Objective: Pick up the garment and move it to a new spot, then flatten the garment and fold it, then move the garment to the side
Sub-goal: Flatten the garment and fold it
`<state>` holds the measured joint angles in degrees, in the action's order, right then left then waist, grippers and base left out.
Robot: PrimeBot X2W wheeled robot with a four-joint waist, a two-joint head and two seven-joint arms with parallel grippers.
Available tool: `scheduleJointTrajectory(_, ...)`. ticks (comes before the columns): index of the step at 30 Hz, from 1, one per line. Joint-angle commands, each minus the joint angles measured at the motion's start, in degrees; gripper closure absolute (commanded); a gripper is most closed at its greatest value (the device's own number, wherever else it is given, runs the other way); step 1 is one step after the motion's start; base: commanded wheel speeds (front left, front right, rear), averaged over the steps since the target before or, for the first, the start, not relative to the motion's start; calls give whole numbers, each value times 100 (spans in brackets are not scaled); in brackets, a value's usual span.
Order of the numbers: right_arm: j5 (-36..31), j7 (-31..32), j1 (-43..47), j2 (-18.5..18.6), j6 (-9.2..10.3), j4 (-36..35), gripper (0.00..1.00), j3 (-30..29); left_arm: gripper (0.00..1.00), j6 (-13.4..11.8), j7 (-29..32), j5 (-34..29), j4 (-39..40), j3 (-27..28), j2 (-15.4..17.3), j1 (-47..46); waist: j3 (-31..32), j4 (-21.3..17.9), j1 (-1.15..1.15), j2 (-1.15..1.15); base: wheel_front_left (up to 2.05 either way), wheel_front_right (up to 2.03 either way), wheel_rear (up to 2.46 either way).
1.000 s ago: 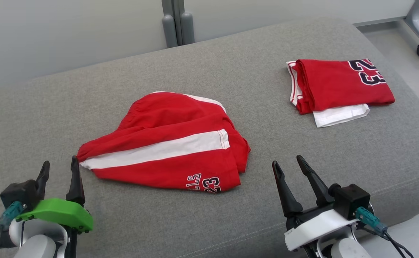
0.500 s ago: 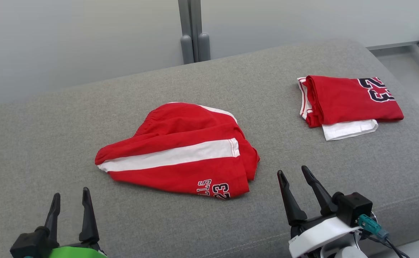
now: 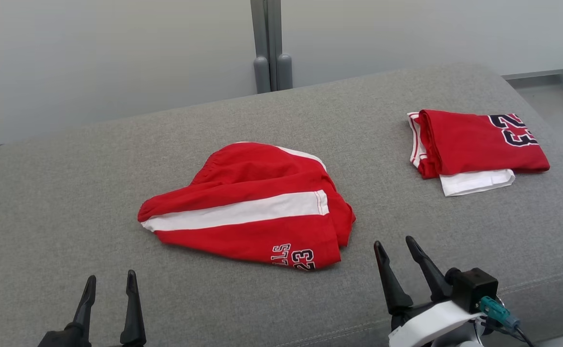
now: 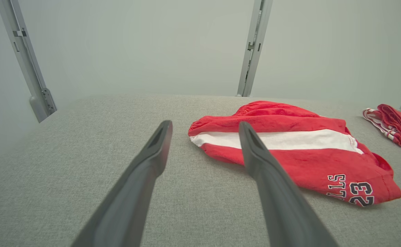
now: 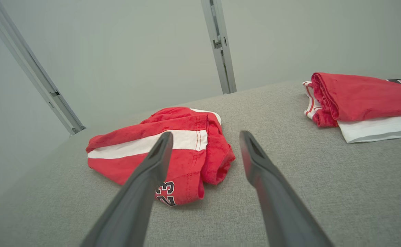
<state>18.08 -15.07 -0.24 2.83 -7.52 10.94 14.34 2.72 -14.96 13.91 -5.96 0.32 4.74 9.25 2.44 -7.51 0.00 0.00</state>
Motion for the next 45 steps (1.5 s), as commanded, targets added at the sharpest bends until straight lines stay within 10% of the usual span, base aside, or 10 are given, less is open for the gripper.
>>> scheduleJointTrajectory(1, 69, -24, 39, 14, 7, 68, 0, 42, 0, 53, -21, -54, -7, 52, -21, 69, -12, 14, 0, 0, 0, 0, 0)
scheduleJointTrajectory(24, 1470, -21, -3492, 16, 7, 4668, 0, 907, 0, 476, -22, -127, 118, -145, -56, -502, -878, 1011, 0, 0, 0, 0, 0)
scheduleJointTrajectory(37, 2318, 133, -4156, 16, 7, 5684, 2, 1750, 0, 483, -22, 11, 82, -351, 120, -663, -1037, 1205, 0, 0, 0, 0, 0)
scheduleJointTrajectory(41, 2407, 66, -4265, 15, 7, 5841, 98, 1963, 0, 483, -22, 42, 91, -351, 157, -693, -1055, 1214, 0, 0, 0, 0, 0)
scheduleJointTrajectory(45, 2369, -1, -4368, 16, 7, 5957, 100, 2053, 0, 484, -22, 30, 102, -308, 170, -660, -1018, 1168, 0, 0, 0, 0, 0)
